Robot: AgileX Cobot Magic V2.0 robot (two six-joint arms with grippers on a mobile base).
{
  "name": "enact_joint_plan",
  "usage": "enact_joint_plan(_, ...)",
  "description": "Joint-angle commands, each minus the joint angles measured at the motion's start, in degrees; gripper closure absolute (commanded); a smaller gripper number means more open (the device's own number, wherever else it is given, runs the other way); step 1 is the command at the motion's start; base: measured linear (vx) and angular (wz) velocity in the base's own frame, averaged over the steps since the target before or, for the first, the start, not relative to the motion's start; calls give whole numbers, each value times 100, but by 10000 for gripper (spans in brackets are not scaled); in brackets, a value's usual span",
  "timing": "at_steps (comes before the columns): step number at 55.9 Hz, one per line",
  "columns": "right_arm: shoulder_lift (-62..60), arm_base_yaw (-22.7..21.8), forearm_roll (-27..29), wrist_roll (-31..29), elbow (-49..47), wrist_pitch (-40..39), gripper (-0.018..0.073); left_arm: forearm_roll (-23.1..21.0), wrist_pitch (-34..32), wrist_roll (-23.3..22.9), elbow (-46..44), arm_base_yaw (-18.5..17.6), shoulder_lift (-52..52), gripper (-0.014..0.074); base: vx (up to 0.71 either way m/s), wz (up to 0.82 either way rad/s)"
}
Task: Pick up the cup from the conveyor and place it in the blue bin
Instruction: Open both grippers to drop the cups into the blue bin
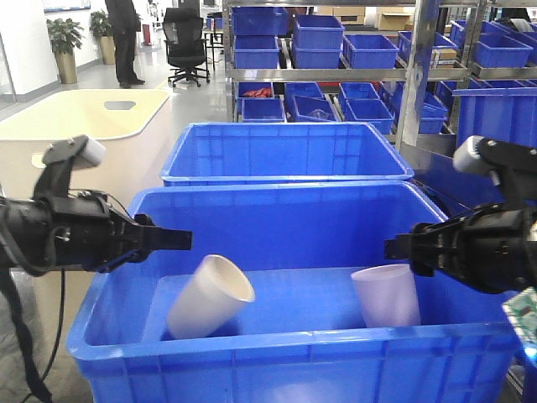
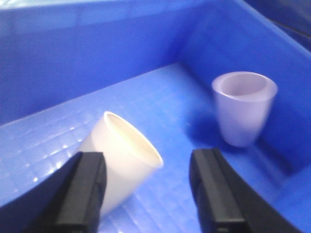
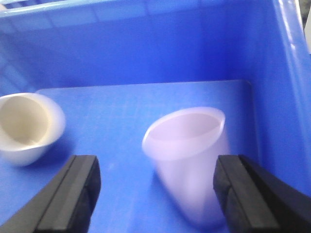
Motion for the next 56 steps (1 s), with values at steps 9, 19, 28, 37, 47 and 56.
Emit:
enact_joint_plan(9,-1102,4,18,-40,-183,340,249,-248,116,-13,-165,-19,-1186,372,0,0)
enact_joint_plan(19,-1432,4,-27,-83,-183,463,527,-221,-647,9,617,-19,-2287,596,0,0)
enact_joint_plan(28,-1432,4,57,-56,-183,463,574,-221,-1845,9,1624,-19,-3267,605,0,0)
enact_joint_plan(37,-1431,4,53,-56,-183,463,573,-226,-1977,9,2099,-19,-3738,605,0,0)
enact_joint_plan(47,-1431,4,50,-56,-183,463,572,-227,-1823,9,2133,-19,-3823,604,0,0)
enact_joint_plan(56,-1431,4,50,-56,-183,463,572,-227,-1787,9,2133,-19,-3823,604,0,0)
